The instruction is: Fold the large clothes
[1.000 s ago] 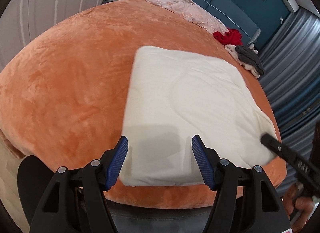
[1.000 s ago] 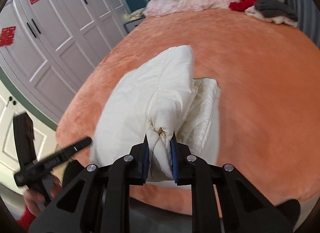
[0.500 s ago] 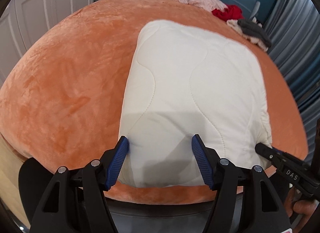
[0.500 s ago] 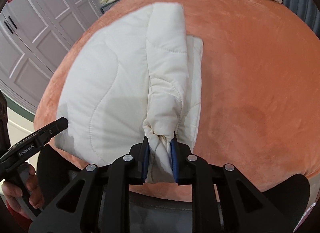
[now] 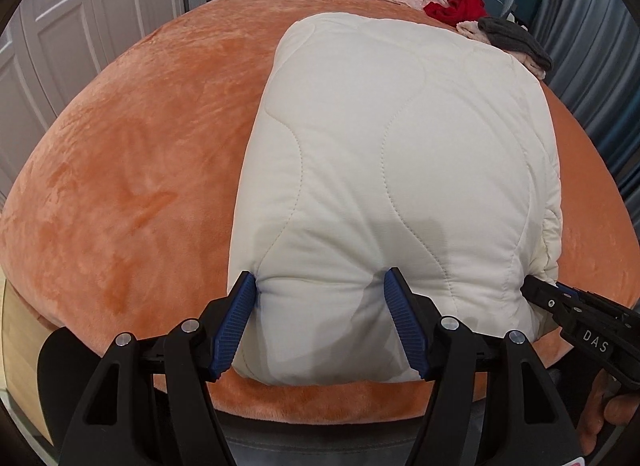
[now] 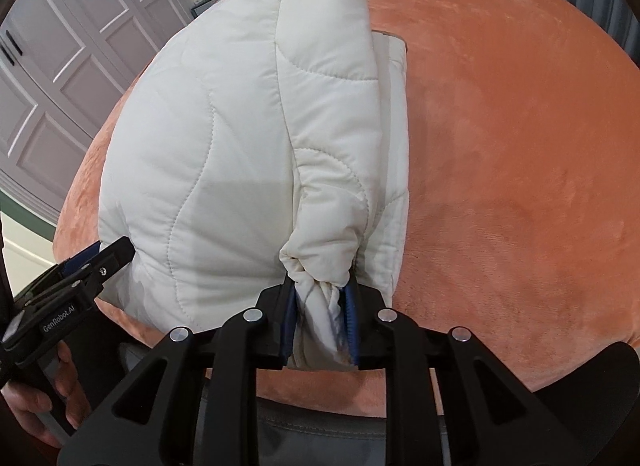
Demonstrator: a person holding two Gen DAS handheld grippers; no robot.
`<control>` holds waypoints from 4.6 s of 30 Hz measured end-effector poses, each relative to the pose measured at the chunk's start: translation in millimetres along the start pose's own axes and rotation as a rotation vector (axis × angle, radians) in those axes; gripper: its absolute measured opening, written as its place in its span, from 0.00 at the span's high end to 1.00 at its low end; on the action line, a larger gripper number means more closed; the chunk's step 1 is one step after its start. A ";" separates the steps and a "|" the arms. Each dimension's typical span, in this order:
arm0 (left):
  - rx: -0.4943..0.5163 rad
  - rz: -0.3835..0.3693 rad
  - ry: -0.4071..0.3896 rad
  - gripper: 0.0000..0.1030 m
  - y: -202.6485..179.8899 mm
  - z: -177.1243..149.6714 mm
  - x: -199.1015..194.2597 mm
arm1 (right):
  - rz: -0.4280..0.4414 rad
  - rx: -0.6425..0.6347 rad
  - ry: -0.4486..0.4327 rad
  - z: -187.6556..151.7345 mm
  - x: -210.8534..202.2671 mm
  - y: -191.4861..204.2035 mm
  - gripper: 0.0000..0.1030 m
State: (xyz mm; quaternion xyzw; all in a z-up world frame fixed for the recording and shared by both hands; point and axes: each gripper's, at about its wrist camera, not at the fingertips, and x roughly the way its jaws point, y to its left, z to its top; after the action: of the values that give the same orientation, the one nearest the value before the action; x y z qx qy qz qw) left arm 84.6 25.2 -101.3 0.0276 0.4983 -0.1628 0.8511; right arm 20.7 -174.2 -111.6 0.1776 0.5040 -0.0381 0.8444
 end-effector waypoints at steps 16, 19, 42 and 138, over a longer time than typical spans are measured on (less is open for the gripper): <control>-0.075 -0.062 -0.193 0.38 31.7 133.7 -67.0 | 0.064 0.117 -0.284 106.8 -96.5 -0.2 0.37; -0.089 -0.076 -0.179 0.38 23.4 163.7 -45.5 | 0.088 0.178 -0.233 145.4 -60.2 5.4 0.34; -0.135 -0.273 -0.094 1.00 3.0 148.3 91.4 | -0.112 0.134 -0.193 130.0 55.9 -0.3 0.87; -0.424 -0.472 0.132 0.22 60.2 68.6 51.6 | 0.489 0.436 -0.009 32.2 29.8 -52.2 0.56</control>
State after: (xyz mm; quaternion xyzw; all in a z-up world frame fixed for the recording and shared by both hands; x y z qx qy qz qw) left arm 183.8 54.9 -118.0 -0.2564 0.5677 -0.2462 0.7425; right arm 49.6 -230.4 -137.2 0.4700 0.4224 0.0579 0.7729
